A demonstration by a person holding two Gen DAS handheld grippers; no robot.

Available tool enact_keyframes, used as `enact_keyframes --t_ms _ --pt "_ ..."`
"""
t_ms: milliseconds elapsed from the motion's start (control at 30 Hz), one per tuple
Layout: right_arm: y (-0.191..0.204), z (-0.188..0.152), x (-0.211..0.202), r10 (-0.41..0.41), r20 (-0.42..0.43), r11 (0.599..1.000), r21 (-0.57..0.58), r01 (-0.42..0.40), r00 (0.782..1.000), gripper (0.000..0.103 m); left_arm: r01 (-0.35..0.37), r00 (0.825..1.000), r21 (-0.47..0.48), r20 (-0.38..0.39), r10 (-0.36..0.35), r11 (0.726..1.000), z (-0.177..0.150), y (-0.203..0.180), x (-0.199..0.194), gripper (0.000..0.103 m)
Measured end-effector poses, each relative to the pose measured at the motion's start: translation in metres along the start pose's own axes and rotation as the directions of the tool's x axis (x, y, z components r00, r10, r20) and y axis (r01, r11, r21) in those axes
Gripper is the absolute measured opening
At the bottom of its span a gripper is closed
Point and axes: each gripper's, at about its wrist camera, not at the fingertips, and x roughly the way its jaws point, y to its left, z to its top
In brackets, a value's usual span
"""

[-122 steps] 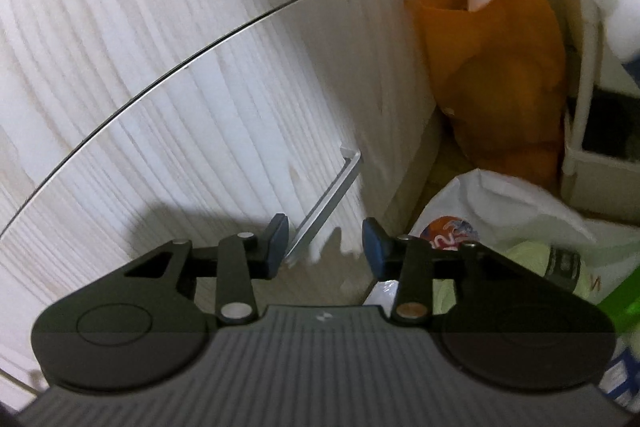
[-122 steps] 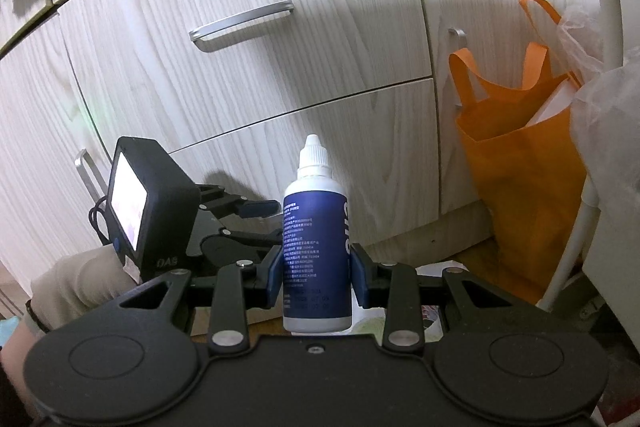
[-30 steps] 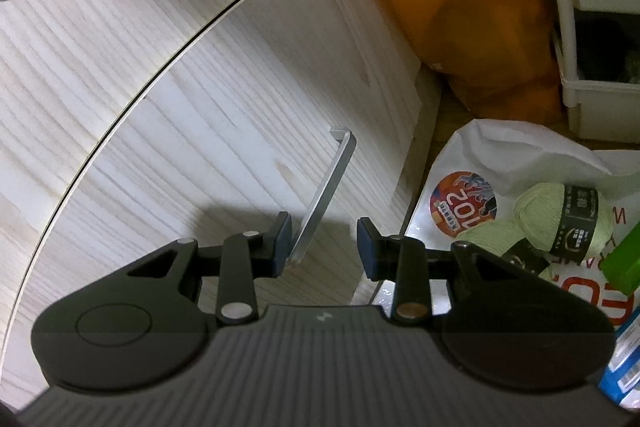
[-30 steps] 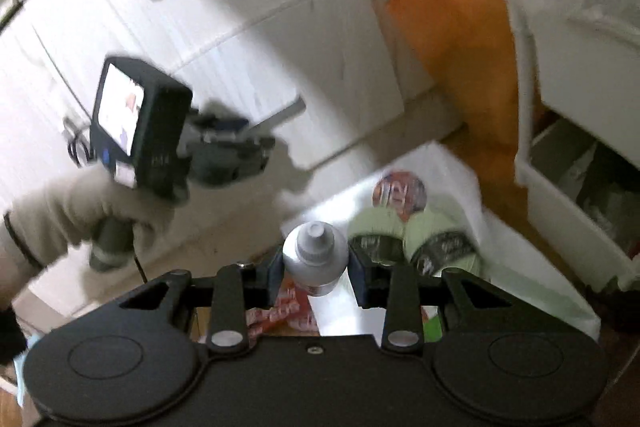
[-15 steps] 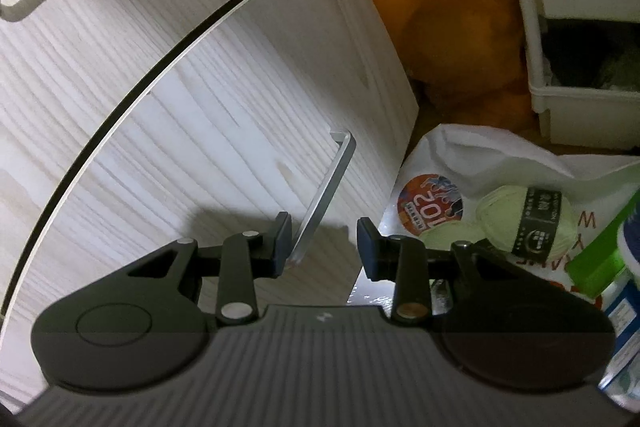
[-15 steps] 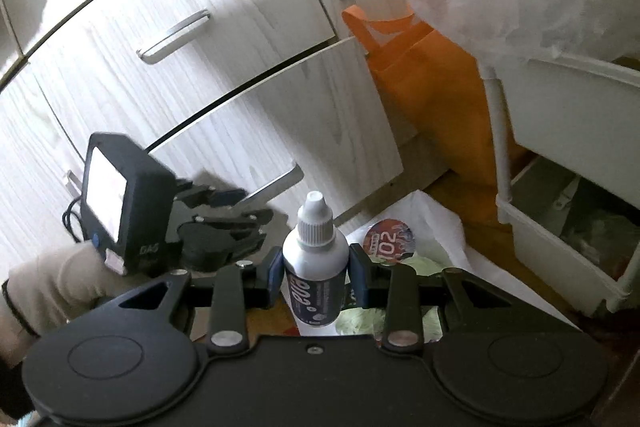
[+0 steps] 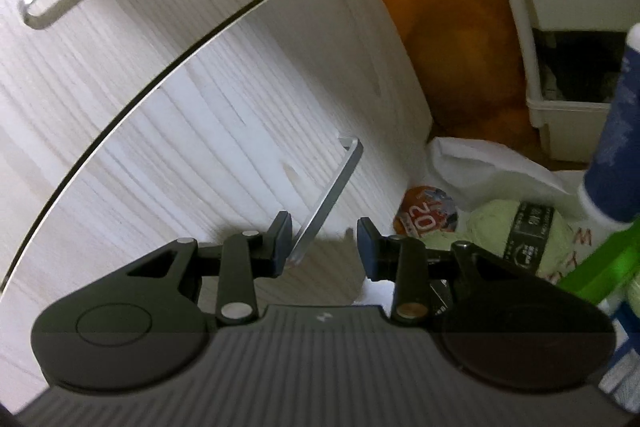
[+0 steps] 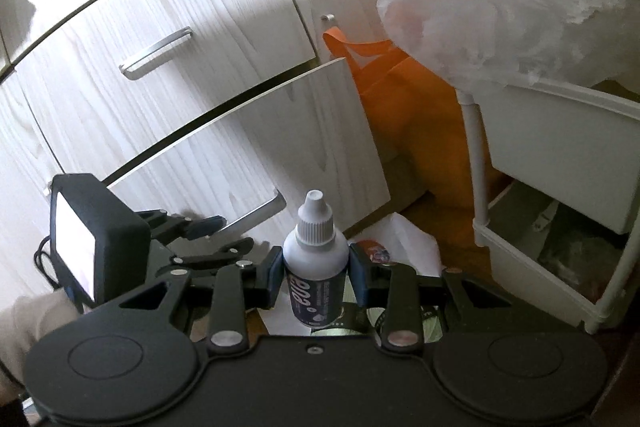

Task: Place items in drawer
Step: 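Pull the drawer handle outward with the left tool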

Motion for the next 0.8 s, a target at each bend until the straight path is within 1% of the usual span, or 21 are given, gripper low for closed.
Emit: enact_keyframes --t_ms 67,100,233,300,367,467,533,600,800 --pt "0.000 0.000 0.001 0.001 -0.008 1.000 -0.002 -0.001 1.000 0.040 -0.026 1.000 -0.018 0.012 0.026 1.000 -0.001 -0.007 -0.002 0.034" --pt "-0.001 -0.001 0.002 0.003 -0.012 1.000 0.000 -0.003 1.000 0.040 -0.025 1.000 -0.029 0.016 0.026 0.999 -0.001 -0.007 -0.004 0.034" --pt "0.002 0.001 0.000 -0.025 -0.020 0.999 -0.032 0.025 0.999 0.040 0.008 1.000 -0.090 0.025 -0.005 0.996 -0.002 0.001 -0.011 0.034" --pt "0.003 0.003 -0.002 -0.034 -0.018 0.998 -0.045 0.033 0.999 0.040 0.002 0.999 -0.097 0.047 0.003 0.995 -0.007 -0.001 -0.015 0.034" --pt "0.002 0.004 -0.004 -0.035 -0.014 0.998 -0.043 0.034 0.999 0.040 -0.018 0.997 -0.099 0.075 0.025 0.995 -0.012 -0.005 -0.017 0.034" --pt "0.002 0.005 -0.006 -0.036 -0.011 0.998 -0.044 0.036 0.999 0.040 -0.013 0.997 -0.154 0.079 0.026 0.988 -0.011 -0.003 -0.018 0.034" --pt "0.002 0.006 -0.006 -0.030 -0.010 0.999 -0.042 0.029 1.000 0.040 0.011 0.998 -0.187 0.069 0.002 0.982 -0.008 0.002 -0.018 0.034" --pt "0.003 0.009 -0.006 -0.021 -0.010 0.999 -0.047 0.021 1.000 0.040 0.019 0.998 -0.181 0.066 -0.007 0.983 -0.009 0.004 -0.019 0.034" --pt "0.010 0.022 -0.003 0.002 0.014 0.998 -0.056 -0.001 1.000 0.040 0.012 0.997 -0.165 0.077 0.001 0.986 -0.010 -0.001 -0.023 0.034"
